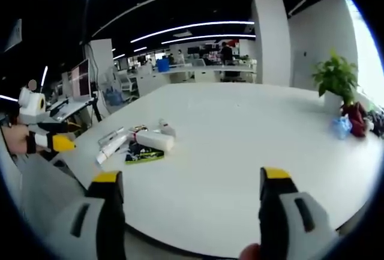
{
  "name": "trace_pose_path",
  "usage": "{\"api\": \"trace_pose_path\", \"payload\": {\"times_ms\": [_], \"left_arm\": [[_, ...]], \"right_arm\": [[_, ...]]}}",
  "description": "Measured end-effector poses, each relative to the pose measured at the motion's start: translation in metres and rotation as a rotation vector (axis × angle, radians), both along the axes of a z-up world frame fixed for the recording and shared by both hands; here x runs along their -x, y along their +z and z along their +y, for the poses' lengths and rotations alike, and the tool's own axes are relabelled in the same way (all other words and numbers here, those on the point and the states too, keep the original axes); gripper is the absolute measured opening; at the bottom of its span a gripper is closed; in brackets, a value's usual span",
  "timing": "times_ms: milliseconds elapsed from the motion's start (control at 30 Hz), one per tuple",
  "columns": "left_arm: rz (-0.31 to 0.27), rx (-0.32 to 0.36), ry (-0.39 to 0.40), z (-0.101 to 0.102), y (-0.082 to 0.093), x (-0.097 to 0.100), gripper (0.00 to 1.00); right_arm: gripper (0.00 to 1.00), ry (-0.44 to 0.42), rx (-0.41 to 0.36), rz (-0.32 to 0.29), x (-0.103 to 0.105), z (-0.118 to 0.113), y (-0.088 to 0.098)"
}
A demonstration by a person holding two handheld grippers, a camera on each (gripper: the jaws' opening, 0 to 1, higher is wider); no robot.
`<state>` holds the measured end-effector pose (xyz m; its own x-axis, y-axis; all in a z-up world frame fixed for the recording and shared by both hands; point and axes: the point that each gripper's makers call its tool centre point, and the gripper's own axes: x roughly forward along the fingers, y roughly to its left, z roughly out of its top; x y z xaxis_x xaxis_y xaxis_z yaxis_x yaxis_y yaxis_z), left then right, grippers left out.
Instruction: Arrange the skincare products in the storage area until every visible bottle or jar stands upright without overlapping.
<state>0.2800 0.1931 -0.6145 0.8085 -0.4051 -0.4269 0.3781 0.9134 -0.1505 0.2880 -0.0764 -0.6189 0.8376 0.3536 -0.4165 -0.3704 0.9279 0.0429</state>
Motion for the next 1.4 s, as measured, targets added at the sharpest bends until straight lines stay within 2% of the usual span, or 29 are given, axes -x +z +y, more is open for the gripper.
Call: {"api": "trace_pose_path", "payload": {"times_ms": [300, 733, 933, 1167, 1400], "left_arm": [[-0.003, 0.002, -0.006, -0.001, 0.000, 0.000, 0.93], [-0.018, 0.005, 0.010, 0.002, 0.004, -0.002, 0.93], [-0.013, 0.014, 0.014, 0.003, 0.002, -0.003, 0.92], [-0.016, -0.023, -0.014, 0.002, 0.000, -0.003, 0.92], [-0.008, -0.031, -0.024, 0.001, -0.003, -0.003, 0.94]], "right_arm": [[0.94, 0.046, -0.024, 0.017, 0.001, 0.010, 0.002], [0.95, 0.127, 0.014, 0.054, -0.012, 0.019, -0.003], [0.94, 0.176, 0.033, 0.051, -0.026, 0.028, -0.001], [0.92, 0.255, 0.044, 0.048, -0.046, 0.046, 0.000], [0.89, 0.363, 0.083, 0.041, -0.067, 0.065, 0.003]]}}
